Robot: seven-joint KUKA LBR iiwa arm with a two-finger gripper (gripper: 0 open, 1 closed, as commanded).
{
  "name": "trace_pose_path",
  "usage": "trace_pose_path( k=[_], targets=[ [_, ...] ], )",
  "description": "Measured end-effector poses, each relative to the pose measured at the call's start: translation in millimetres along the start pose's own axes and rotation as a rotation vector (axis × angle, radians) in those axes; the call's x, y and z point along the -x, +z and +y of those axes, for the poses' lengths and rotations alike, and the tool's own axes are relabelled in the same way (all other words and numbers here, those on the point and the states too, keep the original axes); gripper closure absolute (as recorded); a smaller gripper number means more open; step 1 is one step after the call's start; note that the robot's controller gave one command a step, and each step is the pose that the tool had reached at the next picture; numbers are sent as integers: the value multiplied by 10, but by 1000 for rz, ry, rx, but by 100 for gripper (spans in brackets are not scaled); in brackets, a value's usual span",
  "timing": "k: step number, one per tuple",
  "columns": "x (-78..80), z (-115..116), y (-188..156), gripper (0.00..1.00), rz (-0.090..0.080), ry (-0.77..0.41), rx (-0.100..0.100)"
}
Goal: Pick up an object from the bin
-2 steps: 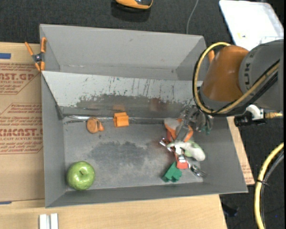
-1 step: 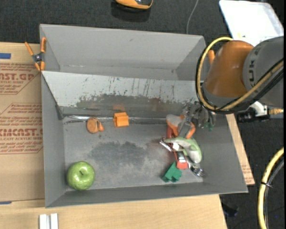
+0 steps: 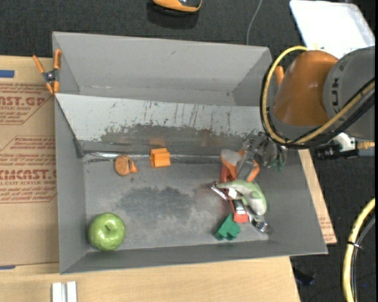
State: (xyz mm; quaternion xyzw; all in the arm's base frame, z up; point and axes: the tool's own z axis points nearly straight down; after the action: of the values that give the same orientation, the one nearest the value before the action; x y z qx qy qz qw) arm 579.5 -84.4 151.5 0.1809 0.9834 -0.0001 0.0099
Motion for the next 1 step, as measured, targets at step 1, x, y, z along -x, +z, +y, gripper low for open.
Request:
trace_pose_path(
  k=[1],
  targets=[
    [-13,2,-267,100,8,-1,-1]
  ],
)
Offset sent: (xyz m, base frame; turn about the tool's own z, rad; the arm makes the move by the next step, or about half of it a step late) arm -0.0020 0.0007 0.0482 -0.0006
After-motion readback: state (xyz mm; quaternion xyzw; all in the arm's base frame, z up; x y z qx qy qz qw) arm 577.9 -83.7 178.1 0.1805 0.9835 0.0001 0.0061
